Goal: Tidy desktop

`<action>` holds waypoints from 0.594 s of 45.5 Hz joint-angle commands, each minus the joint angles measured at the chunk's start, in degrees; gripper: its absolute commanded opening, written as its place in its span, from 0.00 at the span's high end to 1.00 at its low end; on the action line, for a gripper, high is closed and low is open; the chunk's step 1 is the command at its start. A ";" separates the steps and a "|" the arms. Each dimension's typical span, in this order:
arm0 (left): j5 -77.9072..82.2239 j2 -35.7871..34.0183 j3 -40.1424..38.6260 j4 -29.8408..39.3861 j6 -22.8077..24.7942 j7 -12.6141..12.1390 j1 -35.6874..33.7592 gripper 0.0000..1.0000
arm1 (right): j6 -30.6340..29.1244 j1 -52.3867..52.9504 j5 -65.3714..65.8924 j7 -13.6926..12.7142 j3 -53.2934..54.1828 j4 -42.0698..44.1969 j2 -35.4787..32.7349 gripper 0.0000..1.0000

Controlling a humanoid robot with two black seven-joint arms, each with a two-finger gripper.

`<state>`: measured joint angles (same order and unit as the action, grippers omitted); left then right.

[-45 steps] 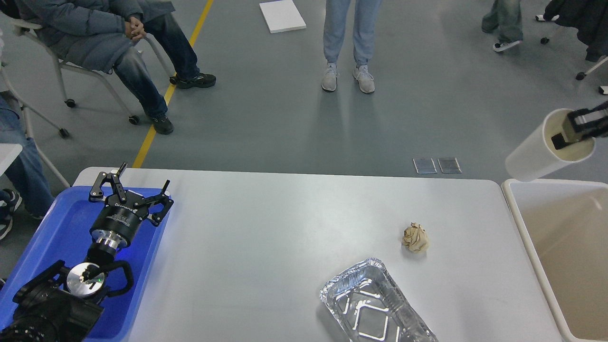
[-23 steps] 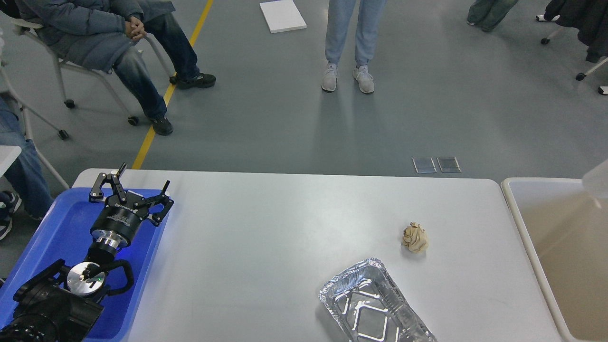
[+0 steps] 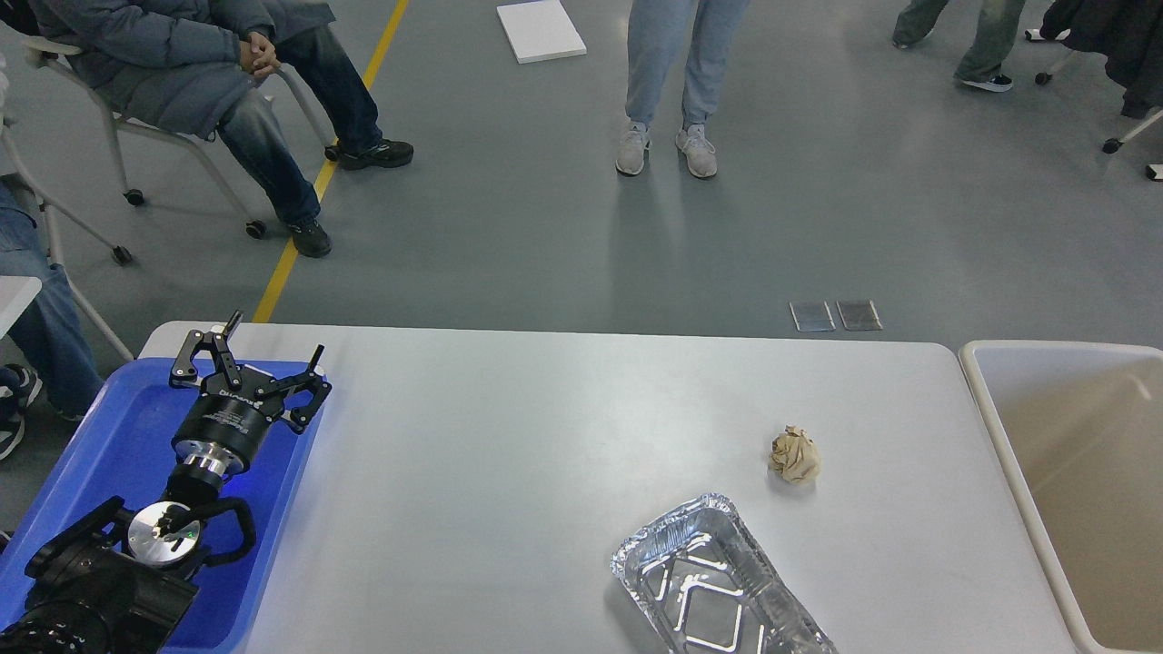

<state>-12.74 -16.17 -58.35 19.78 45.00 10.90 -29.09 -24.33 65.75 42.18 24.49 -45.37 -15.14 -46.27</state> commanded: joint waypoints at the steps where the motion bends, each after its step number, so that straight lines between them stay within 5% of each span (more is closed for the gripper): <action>1: 0.00 0.00 -0.01 0.00 0.00 0.00 0.00 0.00 | 6.92 -12.57 -6.14 -1.11 4.06 8.02 6.54 1.00; 27: 0.00 0.00 -0.01 0.00 0.00 0.09 0.00 0.00 | 15.54 -21.37 -11.33 -5.77 4.58 8.46 11.81 0.96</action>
<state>-12.74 -16.17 -58.35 19.78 45.00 10.97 -29.09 -11.13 46.91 32.64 20.27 -41.14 -7.21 -35.86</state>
